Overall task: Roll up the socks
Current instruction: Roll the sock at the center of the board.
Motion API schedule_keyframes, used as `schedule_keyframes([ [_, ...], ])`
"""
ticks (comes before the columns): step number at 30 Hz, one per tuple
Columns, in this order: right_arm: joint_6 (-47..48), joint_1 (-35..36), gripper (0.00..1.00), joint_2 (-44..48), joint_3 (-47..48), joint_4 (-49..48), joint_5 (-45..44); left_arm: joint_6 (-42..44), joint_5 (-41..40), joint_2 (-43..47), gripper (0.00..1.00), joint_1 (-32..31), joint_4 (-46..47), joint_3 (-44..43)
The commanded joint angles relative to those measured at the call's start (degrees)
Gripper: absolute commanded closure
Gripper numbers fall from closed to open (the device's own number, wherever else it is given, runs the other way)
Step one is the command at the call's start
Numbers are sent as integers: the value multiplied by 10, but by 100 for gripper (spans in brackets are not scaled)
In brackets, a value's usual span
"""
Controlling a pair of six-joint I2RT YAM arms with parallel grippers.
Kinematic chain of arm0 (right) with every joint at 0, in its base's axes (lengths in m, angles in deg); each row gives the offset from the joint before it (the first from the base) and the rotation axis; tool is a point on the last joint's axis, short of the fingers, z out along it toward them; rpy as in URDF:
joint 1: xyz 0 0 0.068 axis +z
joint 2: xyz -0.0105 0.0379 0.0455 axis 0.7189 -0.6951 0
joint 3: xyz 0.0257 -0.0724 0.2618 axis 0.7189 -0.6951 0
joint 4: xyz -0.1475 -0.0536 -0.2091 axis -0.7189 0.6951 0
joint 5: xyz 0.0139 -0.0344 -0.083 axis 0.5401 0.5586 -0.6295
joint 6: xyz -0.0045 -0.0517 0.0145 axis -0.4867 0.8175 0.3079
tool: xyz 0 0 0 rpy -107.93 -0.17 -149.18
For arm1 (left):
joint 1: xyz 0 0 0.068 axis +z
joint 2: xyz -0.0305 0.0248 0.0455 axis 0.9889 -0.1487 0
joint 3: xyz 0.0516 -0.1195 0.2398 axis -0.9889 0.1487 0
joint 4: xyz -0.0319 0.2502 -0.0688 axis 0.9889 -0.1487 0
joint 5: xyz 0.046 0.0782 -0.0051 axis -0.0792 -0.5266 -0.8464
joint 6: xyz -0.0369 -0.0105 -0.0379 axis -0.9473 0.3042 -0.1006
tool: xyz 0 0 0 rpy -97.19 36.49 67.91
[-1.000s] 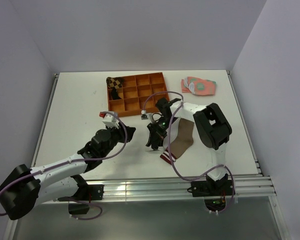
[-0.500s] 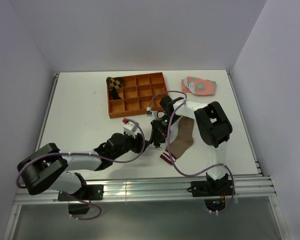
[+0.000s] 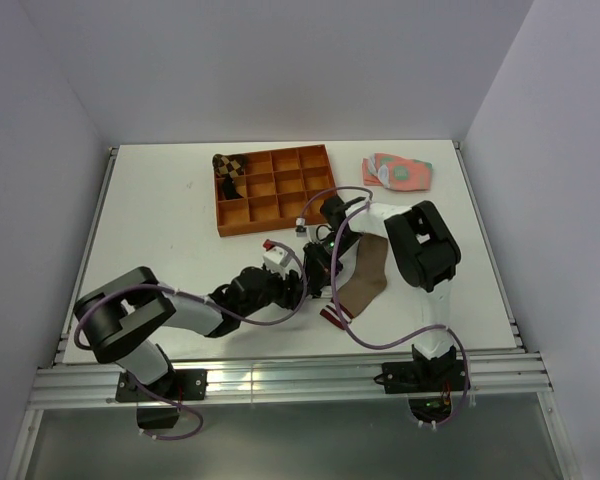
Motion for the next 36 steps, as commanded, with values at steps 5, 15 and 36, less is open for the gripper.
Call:
schedule_keyframes([
  [5, 11, -12, 100, -10, -4, 16, 13, 22, 15, -40, 48, -4, 56, -37],
  [15, 18, -37, 100, -7, -10, 26, 35, 23, 23, -79, 53, -3, 70, -42],
  [36, 5, -62, 100, -4, -11, 23, 54, -2, 49, -143, 67, 3, 72, -70],
])
